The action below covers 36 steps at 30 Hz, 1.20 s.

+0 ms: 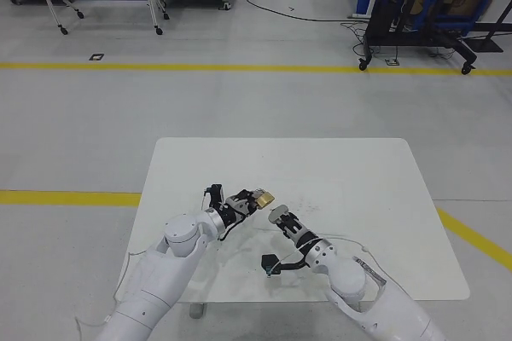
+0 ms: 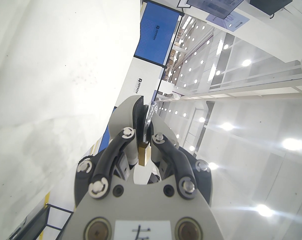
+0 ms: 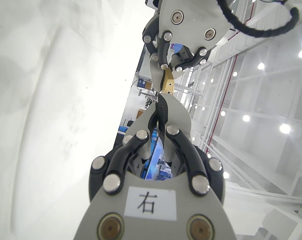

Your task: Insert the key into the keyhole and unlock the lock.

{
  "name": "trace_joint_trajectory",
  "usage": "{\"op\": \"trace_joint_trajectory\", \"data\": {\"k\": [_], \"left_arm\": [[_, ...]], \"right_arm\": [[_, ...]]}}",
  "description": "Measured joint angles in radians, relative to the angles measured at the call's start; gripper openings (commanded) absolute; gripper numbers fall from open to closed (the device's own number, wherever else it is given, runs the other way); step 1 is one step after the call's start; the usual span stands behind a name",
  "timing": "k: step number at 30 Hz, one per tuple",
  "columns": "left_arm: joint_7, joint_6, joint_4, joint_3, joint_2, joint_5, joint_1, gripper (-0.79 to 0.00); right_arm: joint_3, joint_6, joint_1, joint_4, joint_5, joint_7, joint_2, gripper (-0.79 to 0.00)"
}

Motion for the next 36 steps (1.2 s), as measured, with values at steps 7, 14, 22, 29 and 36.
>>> {"op": "trace_joint_trajectory", "data": {"k": [7,14,22,29,36], "left_arm": [[0.015,-0.02,-0.021,-0.002,0.002,0.03,0.015,-0.785],[0.009,-0.022,-0.031,-0.004,0.003,0.04,0.023,-0.785],[0.003,-0.018,-0.037,-0.001,0.003,0.05,0.027,-0.785],[-0.004,-0.023,-0.038,0.0,0.003,0.054,0.029,-0.785],[-0.01,-0.026,-0.038,0.002,0.003,0.061,0.029,-0.785]], "right_arm": [[0.0,-0.009,-0.027,-0.034,-0.024,0.064,-0.008,-0.785],[-0.011,-0.031,-0.021,-0.033,-0.008,0.087,-0.022,-0.785],[-0.015,-0.025,-0.013,-0.018,-0.003,0.111,-0.037,-0.785],[-0.012,-0.041,-0.005,-0.006,0.007,0.122,-0.048,-0.785],[-0.011,-0.043,0.003,0.001,0.005,0.102,-0.056,-0.785]]}}
